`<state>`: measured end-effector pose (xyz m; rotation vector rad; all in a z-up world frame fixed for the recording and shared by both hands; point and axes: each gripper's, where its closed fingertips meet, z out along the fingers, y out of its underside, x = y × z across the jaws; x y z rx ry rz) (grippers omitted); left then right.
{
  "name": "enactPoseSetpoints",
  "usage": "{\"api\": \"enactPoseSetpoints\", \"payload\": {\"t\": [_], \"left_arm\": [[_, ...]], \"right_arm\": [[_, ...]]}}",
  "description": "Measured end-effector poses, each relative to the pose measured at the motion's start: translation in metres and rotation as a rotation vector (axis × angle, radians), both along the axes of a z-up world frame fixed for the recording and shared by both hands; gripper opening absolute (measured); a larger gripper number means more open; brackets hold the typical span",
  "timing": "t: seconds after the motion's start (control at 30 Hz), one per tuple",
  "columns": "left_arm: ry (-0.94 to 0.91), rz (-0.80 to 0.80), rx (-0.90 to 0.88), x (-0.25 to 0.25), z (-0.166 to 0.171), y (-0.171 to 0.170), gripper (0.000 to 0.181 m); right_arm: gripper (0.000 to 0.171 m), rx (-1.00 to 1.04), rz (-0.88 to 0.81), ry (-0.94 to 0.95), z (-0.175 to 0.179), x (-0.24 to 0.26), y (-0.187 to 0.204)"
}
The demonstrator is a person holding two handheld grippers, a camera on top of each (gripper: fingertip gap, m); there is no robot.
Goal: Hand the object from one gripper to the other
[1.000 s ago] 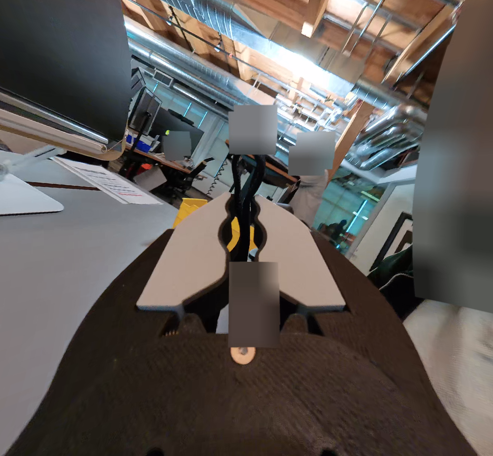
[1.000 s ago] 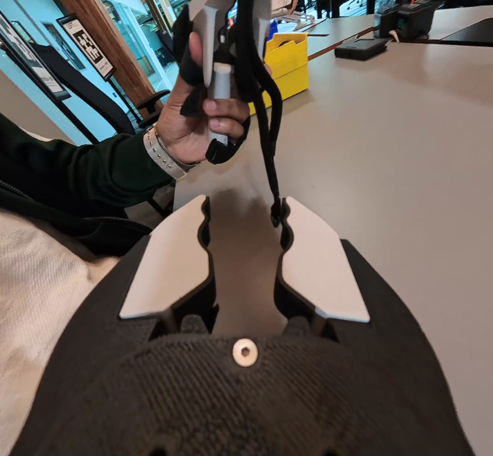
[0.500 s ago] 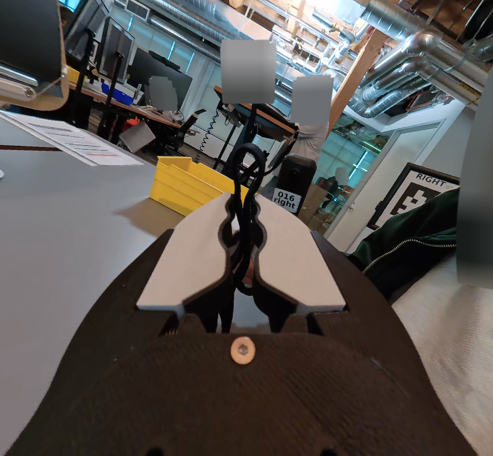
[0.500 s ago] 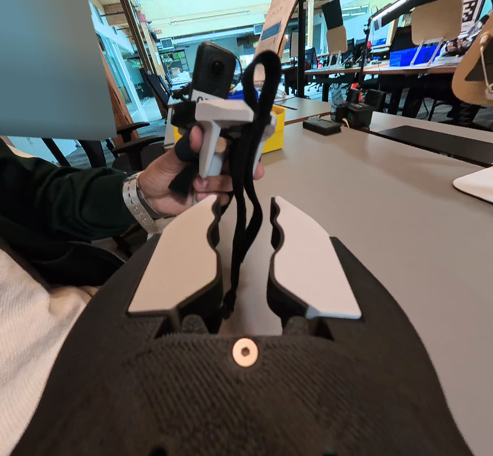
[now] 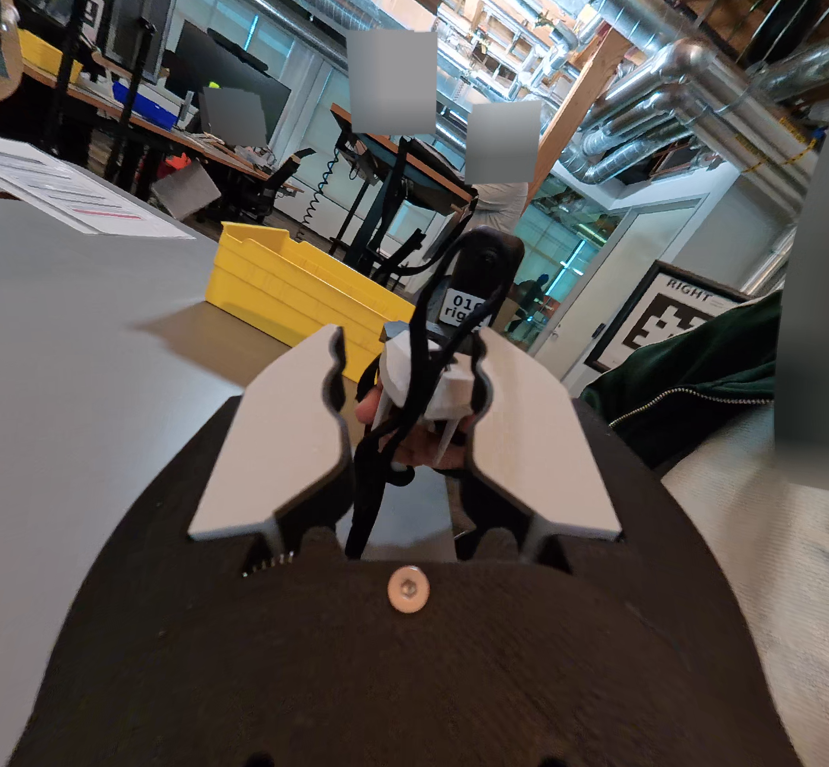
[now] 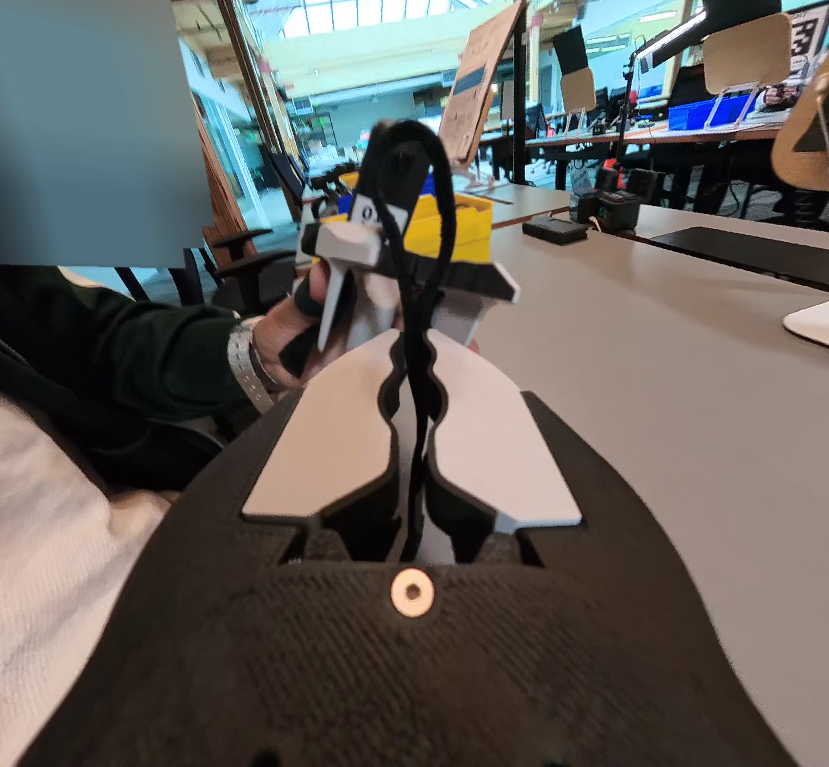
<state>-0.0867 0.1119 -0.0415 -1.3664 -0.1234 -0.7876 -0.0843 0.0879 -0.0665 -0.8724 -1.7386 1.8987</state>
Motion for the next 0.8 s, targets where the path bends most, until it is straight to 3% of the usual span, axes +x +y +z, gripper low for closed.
{"api": "enactPoseSetpoints", "payload": {"t": [0.13,0.3,0.5,0.8], "left_arm": [[-0.035,-0.052,-0.022,0.001,-0.012,0.002,0.065],[-0.041,-0.235,-0.118,0.025,-0.032,0.003,0.053],[-0.021,-0.262,-0.106,0.037,-0.038,0.007,0.055],[-0.014,-0.372,-0.068,0.048,-0.032,-0.005,0.011]], "right_arm": [[0.006,-0.191,0.009,0.008,0.017,0.001,0.018],[0.006,-0.421,0.076,-0.011,0.029,0.004,0.033],[0.006,-0.458,0.189,-0.033,0.031,0.011,0.021],[0.006,-0.461,0.265,-0.067,0.029,0.016,0.010]]}}
